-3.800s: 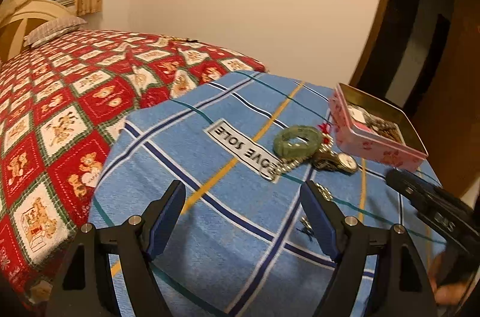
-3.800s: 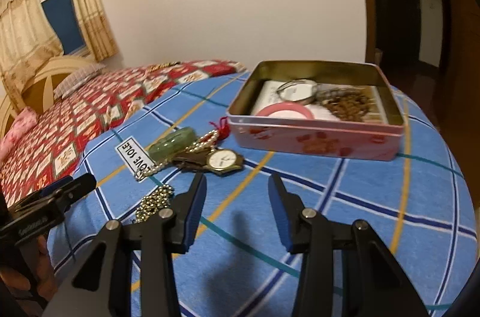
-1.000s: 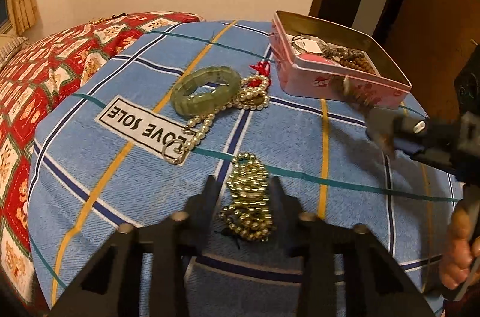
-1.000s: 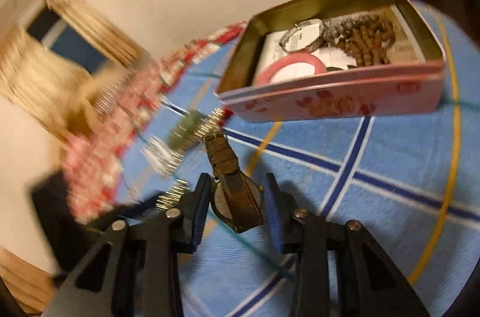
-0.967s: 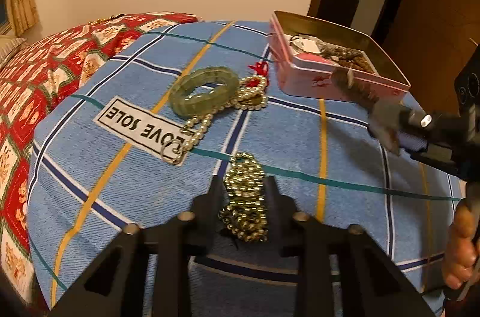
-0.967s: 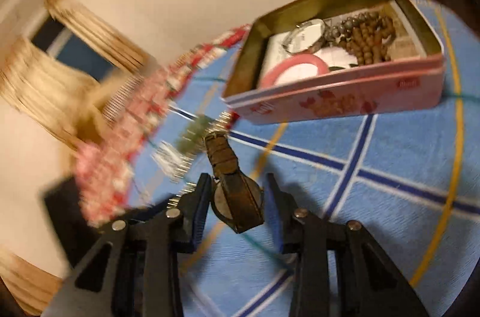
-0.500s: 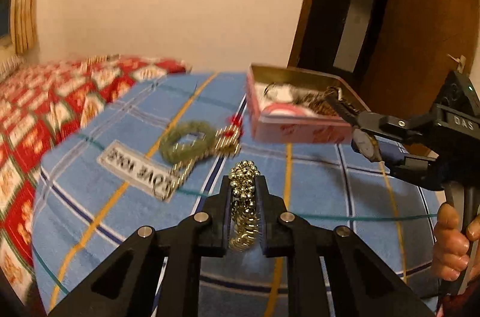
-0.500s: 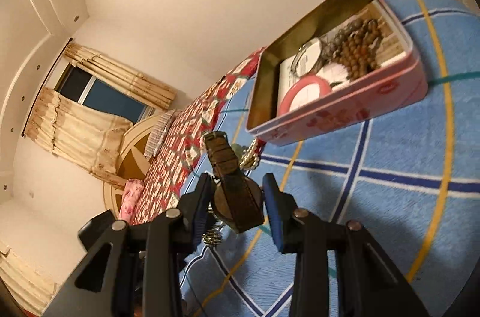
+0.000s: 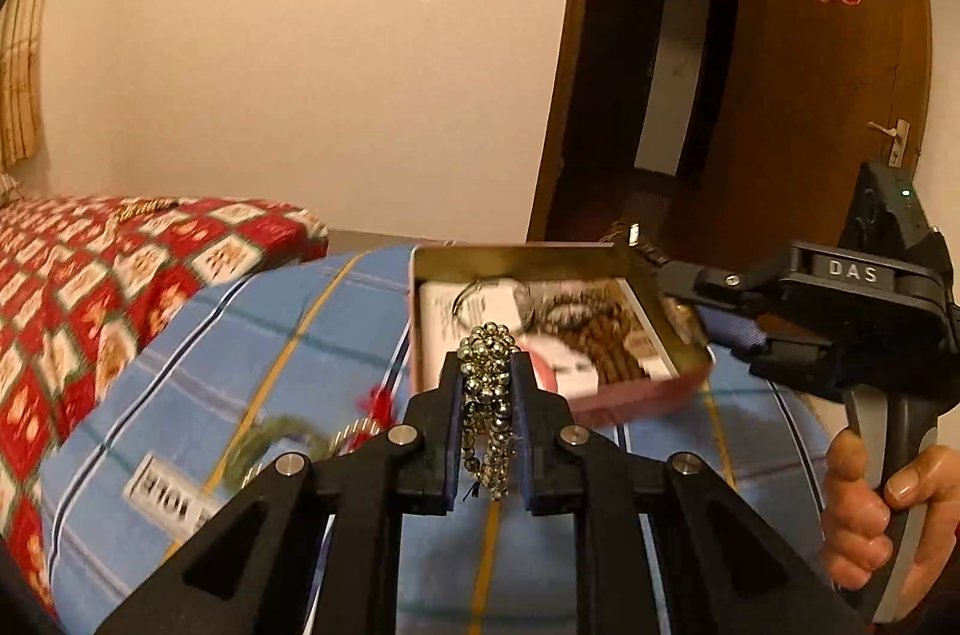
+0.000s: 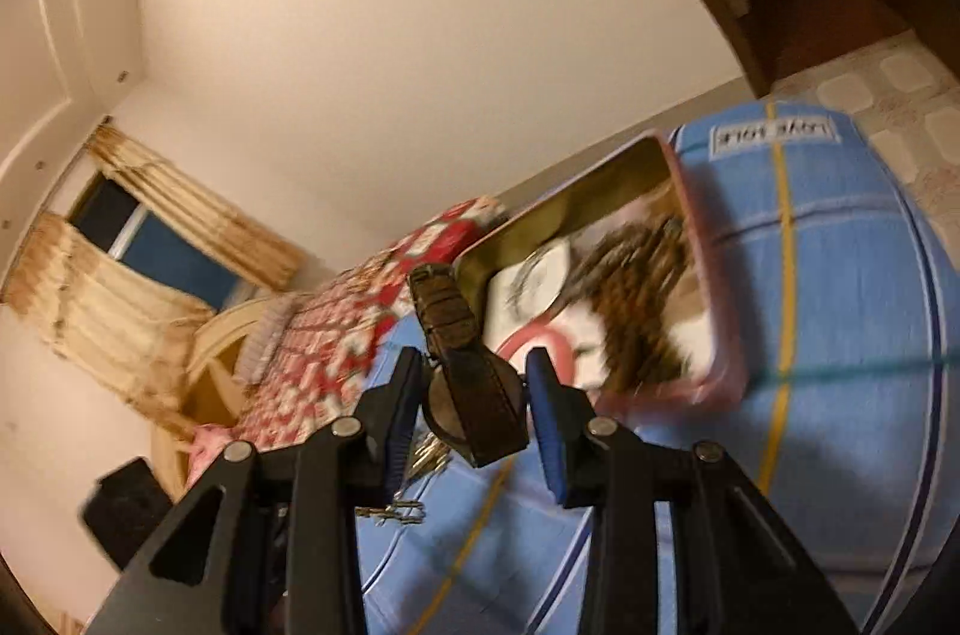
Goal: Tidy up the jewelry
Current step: 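Grasp the gold bead chain with the left gripper while the right lifts the watch, then lower the watch and gold chain into the pink tin and open both grippers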
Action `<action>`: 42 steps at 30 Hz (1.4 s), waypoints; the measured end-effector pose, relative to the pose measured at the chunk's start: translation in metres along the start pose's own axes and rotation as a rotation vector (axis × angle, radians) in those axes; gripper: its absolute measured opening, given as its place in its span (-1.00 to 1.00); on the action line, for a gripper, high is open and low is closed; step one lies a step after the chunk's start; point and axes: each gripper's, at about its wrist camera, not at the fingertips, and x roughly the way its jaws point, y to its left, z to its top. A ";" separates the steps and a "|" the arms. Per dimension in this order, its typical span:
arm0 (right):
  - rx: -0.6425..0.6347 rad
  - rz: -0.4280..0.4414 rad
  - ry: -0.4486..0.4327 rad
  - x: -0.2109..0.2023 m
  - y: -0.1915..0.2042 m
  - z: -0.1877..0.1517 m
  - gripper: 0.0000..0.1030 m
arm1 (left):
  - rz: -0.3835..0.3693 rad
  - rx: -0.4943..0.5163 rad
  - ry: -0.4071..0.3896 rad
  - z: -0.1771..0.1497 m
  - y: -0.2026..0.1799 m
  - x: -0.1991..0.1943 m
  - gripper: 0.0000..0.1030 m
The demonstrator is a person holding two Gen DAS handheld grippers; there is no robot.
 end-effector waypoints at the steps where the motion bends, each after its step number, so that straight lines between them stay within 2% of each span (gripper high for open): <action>1: 0.030 0.008 0.004 0.006 -0.005 0.006 -0.25 | 0.007 0.012 0.003 0.005 -0.003 0.008 -0.73; 8: 0.060 -0.041 0.101 0.050 -0.019 0.033 -0.25 | 0.038 0.067 0.036 0.029 -0.015 0.052 -0.73; 11: -0.013 -0.114 0.086 0.055 -0.014 0.038 -0.25 | 0.046 0.096 0.044 0.034 -0.019 0.069 -0.73; 14: -0.010 -0.099 0.091 0.061 -0.017 0.044 -0.25 | 0.051 0.111 0.062 0.039 -0.021 0.088 -0.72; 20: -0.097 -0.154 0.038 0.059 -0.006 0.047 -0.17 | 0.077 0.107 0.113 0.042 -0.018 0.112 -0.66; 21: -0.107 -0.156 0.016 0.055 -0.006 0.047 -0.08 | 0.078 0.107 0.115 0.042 -0.017 0.111 -0.62; 22: -0.111 -0.164 -0.013 0.049 -0.007 0.048 -0.02 | 0.079 0.108 0.112 0.042 -0.017 0.110 -0.48; 23: -0.109 -0.181 -0.057 0.043 -0.008 0.050 -0.02 | 0.087 0.111 0.103 0.041 -0.016 0.107 -0.26; 24: -0.106 -0.190 -0.084 0.038 -0.010 0.051 -0.02 | 0.099 0.110 0.090 0.041 -0.015 0.104 -0.13; 25: -0.099 -0.202 -0.115 0.032 -0.012 0.052 -0.02 | 0.115 0.104 0.069 0.040 -0.014 0.097 0.12; 26: -0.093 -0.214 -0.150 0.026 -0.013 0.052 -0.02 | 0.122 0.094 0.045 0.038 -0.012 0.090 0.25; 28: -0.113 -0.257 -0.211 0.016 -0.011 0.048 -0.01 | 0.108 0.071 0.008 0.030 -0.008 0.071 0.28; 30: -0.162 -0.339 -0.254 0.008 -0.004 0.039 -0.01 | 0.121 0.065 0.010 0.023 -0.004 0.061 0.29; 32: -0.181 -0.384 -0.277 0.001 -0.002 0.031 -0.01 | 0.143 0.039 0.015 0.012 0.003 0.049 0.29; 36: -0.206 -0.408 -0.277 -0.003 0.005 0.012 -0.02 | 0.151 0.002 0.029 -0.006 0.013 0.026 0.29; 42: -0.341 -0.452 -0.236 0.005 0.029 -0.020 -0.02 | 0.189 -0.053 0.039 -0.033 0.031 -0.001 0.29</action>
